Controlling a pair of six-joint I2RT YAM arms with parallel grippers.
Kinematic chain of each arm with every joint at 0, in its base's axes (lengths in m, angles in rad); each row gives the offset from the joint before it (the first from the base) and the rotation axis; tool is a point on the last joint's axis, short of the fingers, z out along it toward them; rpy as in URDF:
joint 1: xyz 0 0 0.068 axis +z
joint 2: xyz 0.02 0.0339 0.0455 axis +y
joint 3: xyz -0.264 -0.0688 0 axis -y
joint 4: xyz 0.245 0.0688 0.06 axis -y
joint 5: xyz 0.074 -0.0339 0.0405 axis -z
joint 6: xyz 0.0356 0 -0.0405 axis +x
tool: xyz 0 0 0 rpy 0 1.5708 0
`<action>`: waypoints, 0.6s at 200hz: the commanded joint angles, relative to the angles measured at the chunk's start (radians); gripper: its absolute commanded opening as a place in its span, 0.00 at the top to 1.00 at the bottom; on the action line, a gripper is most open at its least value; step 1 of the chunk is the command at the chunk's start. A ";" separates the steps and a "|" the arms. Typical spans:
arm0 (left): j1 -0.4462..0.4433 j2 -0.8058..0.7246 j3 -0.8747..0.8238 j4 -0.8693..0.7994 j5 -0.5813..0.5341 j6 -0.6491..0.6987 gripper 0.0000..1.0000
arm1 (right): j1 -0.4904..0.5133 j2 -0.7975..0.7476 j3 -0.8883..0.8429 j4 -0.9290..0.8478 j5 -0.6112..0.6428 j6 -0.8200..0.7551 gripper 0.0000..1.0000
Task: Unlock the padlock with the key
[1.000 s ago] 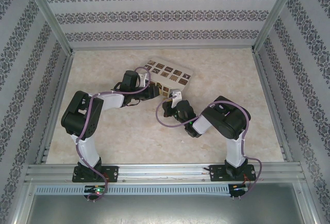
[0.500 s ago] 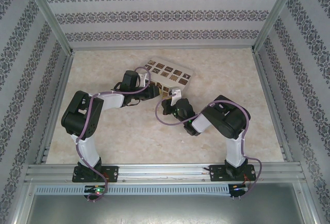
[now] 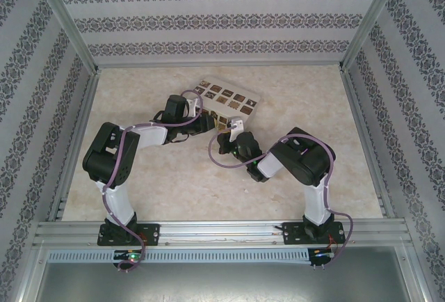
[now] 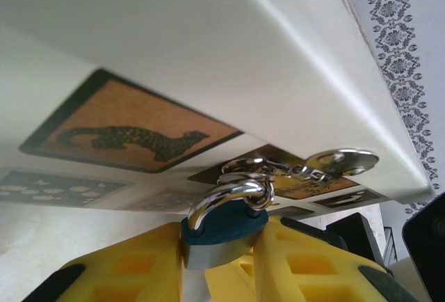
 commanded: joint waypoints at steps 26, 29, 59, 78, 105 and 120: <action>-0.017 0.016 0.028 0.049 0.044 -0.007 0.72 | -0.008 0.031 0.060 0.071 0.006 0.016 1.00; -0.019 0.016 0.027 0.049 0.043 -0.007 0.72 | -0.006 0.032 0.062 0.075 0.003 0.018 1.00; -0.017 0.020 0.027 0.049 0.043 -0.007 0.72 | -0.008 0.043 0.071 0.117 -0.020 0.021 1.00; -0.019 0.024 0.027 0.049 0.045 -0.007 0.72 | -0.010 0.046 0.070 0.135 -0.027 0.024 1.00; -0.020 0.029 0.028 0.049 0.045 -0.005 0.72 | -0.019 0.050 0.073 0.162 -0.040 0.043 1.00; -0.022 0.034 0.028 0.048 0.048 -0.004 0.72 | -0.027 0.050 0.076 0.176 -0.062 0.060 1.00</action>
